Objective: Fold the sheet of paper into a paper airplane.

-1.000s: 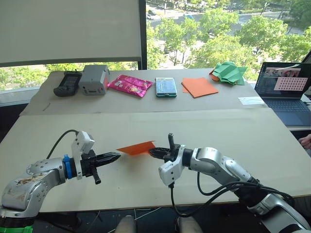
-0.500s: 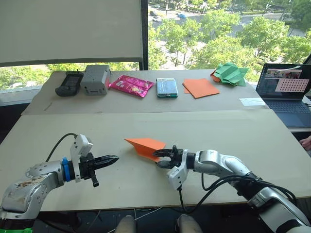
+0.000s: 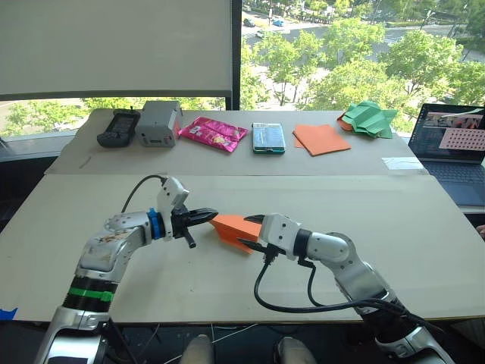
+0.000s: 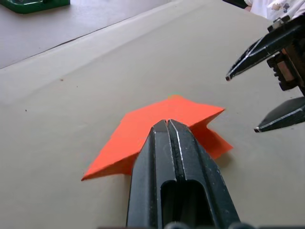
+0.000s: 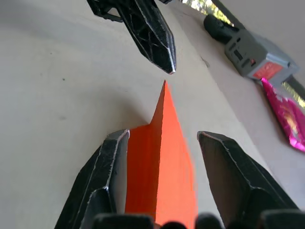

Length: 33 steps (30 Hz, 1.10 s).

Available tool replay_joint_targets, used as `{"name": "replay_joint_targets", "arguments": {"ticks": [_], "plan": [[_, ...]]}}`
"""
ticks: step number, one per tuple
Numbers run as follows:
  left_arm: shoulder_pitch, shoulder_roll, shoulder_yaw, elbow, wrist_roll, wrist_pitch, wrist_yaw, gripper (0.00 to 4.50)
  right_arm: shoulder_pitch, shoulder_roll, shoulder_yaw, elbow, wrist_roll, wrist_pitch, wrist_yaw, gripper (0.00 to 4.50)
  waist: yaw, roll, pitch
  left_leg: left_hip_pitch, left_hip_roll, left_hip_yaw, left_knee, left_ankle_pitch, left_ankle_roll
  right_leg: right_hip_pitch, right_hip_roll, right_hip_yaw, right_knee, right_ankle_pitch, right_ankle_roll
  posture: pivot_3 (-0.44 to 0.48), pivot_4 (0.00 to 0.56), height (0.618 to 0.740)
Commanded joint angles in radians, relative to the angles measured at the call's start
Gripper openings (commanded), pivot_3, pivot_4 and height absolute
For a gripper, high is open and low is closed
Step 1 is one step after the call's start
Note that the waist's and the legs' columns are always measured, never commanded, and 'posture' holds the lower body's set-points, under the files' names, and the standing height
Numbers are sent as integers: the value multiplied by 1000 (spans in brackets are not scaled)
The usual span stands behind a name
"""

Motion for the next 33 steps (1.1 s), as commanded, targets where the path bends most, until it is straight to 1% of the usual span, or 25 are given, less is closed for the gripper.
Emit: {"name": "replay_joint_targets", "arguments": {"ticks": [1, 4, 10, 14, 23, 29, 33], "plan": [[-74, -44, -23, 70, 52, -47, 18, 0, 8, 25, -42, -85, 17, 93, -38, 2587, -2, 1, 0, 0, 0, 0, 0, 0, 0, 1, 0, 0, 0, 0, 0, 0, 150, 706], [-87, -66, -56, 104, 96, -69, 15, 0, 25, 42, -64, -113, 24, 148, -69, 2587, -10, 1, 0, 1, 0, 0, 0, 0, 0, 1, 0, 0, 0, 0, 1, 0, 150, 706], [-32, -46, -84, 74, 140, -82, -13, 0, 14, 78, -127, -119, 48, 245, -115, 2587, -17, 1, 0, 1, 0, 0, -1, 0, 0, 1, 0, 0, 0, 0, 1, 0, 150, 706], [23, -33, -79, 10, 131, -57, -15, 0, -7, 111, -175, -102, 98, 333, -128, 2587, -22, 1, 0, 1, 0, 0, -1, 0, 0, 1, 0, 0, 0, 0, 1, 0, 150, 706], [86, -31, -58, -91, 111, -3, 6, 0, -55, 170, -294, -56, 296, 667, -123, 2587, -20, 2, 0, 0, 0, -1, 0, 0, 0, 1, 0, 0, 0, 0, 1, 0, 150, 706], [104, -29, -52, -106, 109, 10, 13, 0, -95, 187, -352, 29, 374, 799, -142, 2587, -22, 2, 0, 0, 0, -1, -1, 0, 0, 0, 0, 0, 0, 0, 1, 0, 150, 706], [105, -29, -53, -108, 108, 15, 14, 0, -107, 200, -383, 63, 422, 843, -144, 2587, -22, 2, 0, 0, 0, -1, -1, 0, 0, 0, 0, 0, 0, 0, 1, 0, 150, 706]]}}
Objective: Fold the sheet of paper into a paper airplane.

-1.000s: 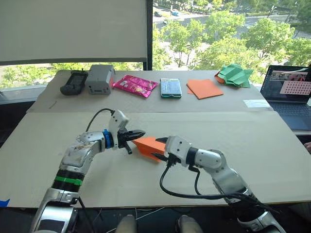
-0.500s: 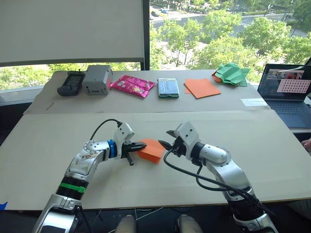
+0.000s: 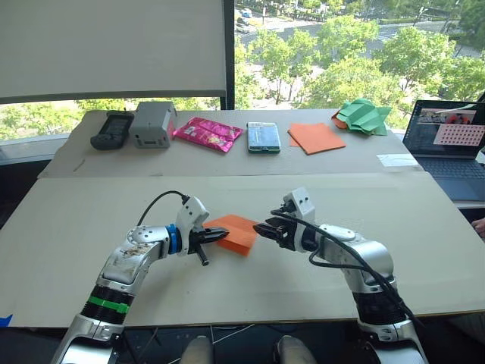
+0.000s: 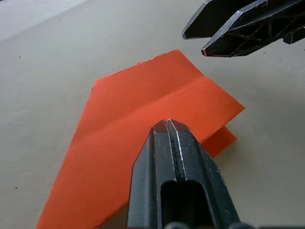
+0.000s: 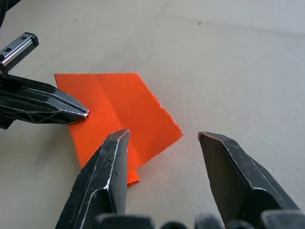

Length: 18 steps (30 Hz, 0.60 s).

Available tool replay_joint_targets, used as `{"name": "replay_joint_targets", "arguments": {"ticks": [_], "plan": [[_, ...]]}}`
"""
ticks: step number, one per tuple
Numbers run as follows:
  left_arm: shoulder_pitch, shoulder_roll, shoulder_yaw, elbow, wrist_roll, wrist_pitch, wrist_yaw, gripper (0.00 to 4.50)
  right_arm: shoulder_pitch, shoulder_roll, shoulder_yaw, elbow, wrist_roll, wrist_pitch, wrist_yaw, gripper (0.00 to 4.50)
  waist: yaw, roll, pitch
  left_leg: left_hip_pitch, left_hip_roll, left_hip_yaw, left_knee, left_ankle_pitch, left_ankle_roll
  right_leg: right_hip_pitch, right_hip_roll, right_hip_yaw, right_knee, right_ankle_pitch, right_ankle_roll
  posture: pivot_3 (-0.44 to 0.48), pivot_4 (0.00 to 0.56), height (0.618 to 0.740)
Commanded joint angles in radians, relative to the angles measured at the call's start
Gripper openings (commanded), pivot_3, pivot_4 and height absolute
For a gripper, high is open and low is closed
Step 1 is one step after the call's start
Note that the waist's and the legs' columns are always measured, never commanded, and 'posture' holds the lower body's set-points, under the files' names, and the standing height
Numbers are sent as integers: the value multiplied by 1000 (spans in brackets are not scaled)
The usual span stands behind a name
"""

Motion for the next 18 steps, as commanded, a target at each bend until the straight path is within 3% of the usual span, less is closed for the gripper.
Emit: {"name": "replay_joint_targets", "arguments": {"ticks": [1, 11, 18], "plan": [[0, 7, 16, -38, -7, 1, 3, 0, -32, 14, -38, 6, 68, 42, 2, 2587, 0, 0, 0, 0, 0, 0, 0, 0, 0, 0, 0, 0, 0, 0, 0, 0, 150, 706], [21, 3, 6, -38, 2, -8, 7, 0, -72, 107, -120, 114, 173, 126, -46, 2587, -2, 1, 0, 0, 0, 0, 0, 0, 0, 0, 0, 0, 0, 0, 0, 0, 150, 706], [27, 5, 7, -49, 0, -2, 9, 0, -87, 109, -126, 173, 179, 98, -58, 2587, -1, 1, 0, -1, 0, 0, 0, 0, 0, -1, 0, 0, 0, 0, 0, 0, 150, 706]]}}
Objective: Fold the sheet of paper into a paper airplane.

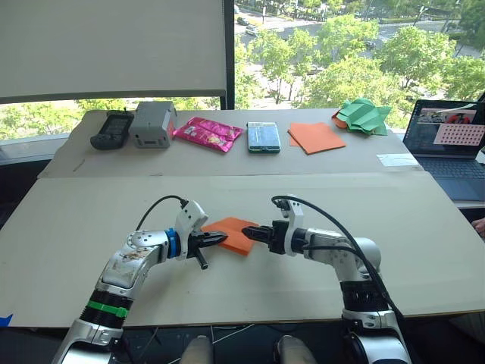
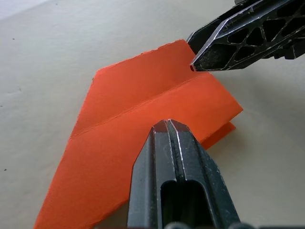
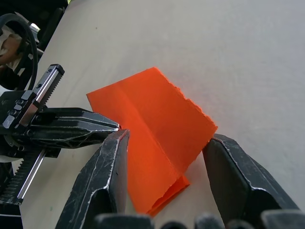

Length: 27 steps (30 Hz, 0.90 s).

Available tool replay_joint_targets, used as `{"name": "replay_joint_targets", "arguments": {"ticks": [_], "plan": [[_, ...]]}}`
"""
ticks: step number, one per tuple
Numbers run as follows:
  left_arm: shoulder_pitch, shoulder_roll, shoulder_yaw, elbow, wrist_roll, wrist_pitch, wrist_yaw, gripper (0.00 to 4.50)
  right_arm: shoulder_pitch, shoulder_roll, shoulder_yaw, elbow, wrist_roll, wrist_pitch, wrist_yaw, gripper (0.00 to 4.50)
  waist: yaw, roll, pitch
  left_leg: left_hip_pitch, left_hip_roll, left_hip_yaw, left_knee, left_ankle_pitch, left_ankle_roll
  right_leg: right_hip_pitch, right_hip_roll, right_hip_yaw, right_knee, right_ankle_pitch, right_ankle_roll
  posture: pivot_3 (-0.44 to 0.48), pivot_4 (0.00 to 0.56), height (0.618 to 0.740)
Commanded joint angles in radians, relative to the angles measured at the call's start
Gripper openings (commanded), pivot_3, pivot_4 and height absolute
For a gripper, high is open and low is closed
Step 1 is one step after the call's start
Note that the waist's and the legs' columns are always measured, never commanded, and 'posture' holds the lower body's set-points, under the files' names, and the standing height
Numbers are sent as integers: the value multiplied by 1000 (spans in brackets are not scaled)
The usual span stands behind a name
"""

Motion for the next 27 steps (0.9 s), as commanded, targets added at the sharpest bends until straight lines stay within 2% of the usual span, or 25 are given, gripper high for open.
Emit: {"name": "replay_joint_targets", "arguments": {"ticks": [1, 8, 15, 17, 21, 27], "plan": [[-2, 6, 6, -35, 0, -2, 3, 0, -16, -9, -8, -2, 20, -32, 3, 2349, 0, 0, 0, 0, 0, 0, 0, 0, 0, 0, 0, 0, 0, 0, 0, 0, 150, 706], [2, 8, 3, -39, 1, -3, 1, 0, -7, -18, 13, -17, 15, -63, 12, 14, -2, 1, 0, 0, 0, 0, 0, 0, 0, -1, 0, 0, 0, 0, 0, 0, 150, 706], [5, 15, 15, -41, -5, 2, 0, 0, 28, -60, 111, -79, -15, -165, 58, 14, -1, 1, 0, 0, 0, 0, 0, 0, 0, -1, 0, 0, 0, 0, 0, 0, 150, 706], [6, 18, 38, -43, -18, 13, 7, 0, 56, -92, 176, -121, -61, -270, 91, 14, -2, 1, 0, 0, 0, 0, 0, 0, 0, -1, 0, 0, 0, 0, 0, 0, 150, 706], [41, 55, 122, -108, -80, 72, 10, 0, 122, -154, 296, -218, -190, -599, 172, 14, -3, 1, 0, -1, 0, 0, 0, 0, -1, -2, 0, 0, -1, 0, 0, 0, 150, 706], [115, 127, 221, -168, -138, 131, 10, 0, 170, -242, 442, -180, -407, -1025, 229, 14, -8, 1, 1, 0, 0, 0, -2, -5, -7, -8, 0, 0, -2, 0, 0, 0, 150, 706]]}}
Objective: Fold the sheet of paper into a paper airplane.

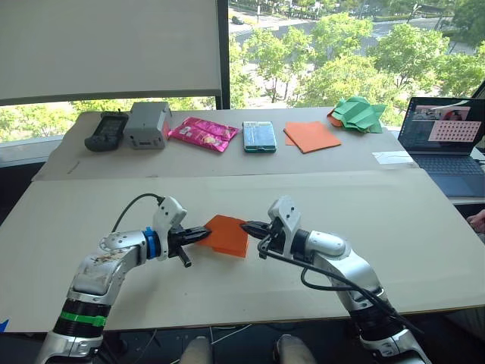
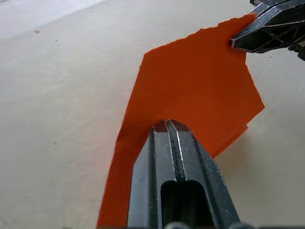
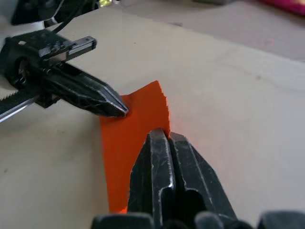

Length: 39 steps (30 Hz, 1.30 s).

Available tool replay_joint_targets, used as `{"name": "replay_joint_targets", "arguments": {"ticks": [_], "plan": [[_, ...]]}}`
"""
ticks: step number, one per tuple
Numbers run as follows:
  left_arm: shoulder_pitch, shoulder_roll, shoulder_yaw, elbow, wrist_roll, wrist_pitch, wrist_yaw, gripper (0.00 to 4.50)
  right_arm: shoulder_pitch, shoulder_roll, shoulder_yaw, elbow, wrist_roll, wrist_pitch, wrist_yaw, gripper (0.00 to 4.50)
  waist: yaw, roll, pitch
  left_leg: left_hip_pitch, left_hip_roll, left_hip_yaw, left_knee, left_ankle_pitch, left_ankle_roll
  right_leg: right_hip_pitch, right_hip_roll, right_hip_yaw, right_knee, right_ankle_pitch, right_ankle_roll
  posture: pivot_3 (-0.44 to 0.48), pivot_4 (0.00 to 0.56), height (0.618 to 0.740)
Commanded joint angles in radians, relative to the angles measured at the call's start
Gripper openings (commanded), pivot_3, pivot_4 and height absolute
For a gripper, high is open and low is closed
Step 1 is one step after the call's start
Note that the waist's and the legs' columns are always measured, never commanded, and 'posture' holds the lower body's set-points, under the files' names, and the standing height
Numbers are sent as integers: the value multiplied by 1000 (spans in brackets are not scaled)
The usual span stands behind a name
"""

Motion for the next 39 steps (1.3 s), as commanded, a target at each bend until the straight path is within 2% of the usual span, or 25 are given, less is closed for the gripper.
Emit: {"name": "replay_joint_targets", "arguments": {"ticks": [1, 16, 26, 33, 39], "plan": [[32, 41, 66, -38, -42, 19, -4, 0, 11, -36, 76, 6, -120, -261, 43, 14, 1, 0, 0, 0, 0, 0, 0, 0, 0, 0, 0, 0, 0, 0, 0, 0, 150, 706], [39, 73, 65, -26, -49, 14, -5, 0, -30, -131, 211, 198, -429, -717, 59, 14, 8, -2, 0, 0, 0, 0, 1, 1, 1, 0, 0, 0, 0, 0, 0, 0, 150, 706], [18, 89, 37, -3, -32, -2, -27, 0, -48, -118, 226, 225, -538, -779, 29, 14, 9, -2, 0, 0, 0, 0, 1, 1, 2, 1, 0, 0, 0, 0, 0, 0, 150, 706], [-94, 76, -7, 37, -22, -21, -63, 0, -60, -127, 246, 223, -581, -804, 39, 14, 10, -3, 0, 1, 0, 0, 2, 1, 2, 3, 0, 0, 0, 0, 0, 0, 150, 706], [-125, 38, -117, 68, 23, -67, -104, 0, -62, -124, 244, 228, -583, -800, 43, 14, 9, -3, 0, 3, 0, 0, 2, 4, 7, 10, 0, 0, 0, 0, 0, 0, 150, 706]]}}
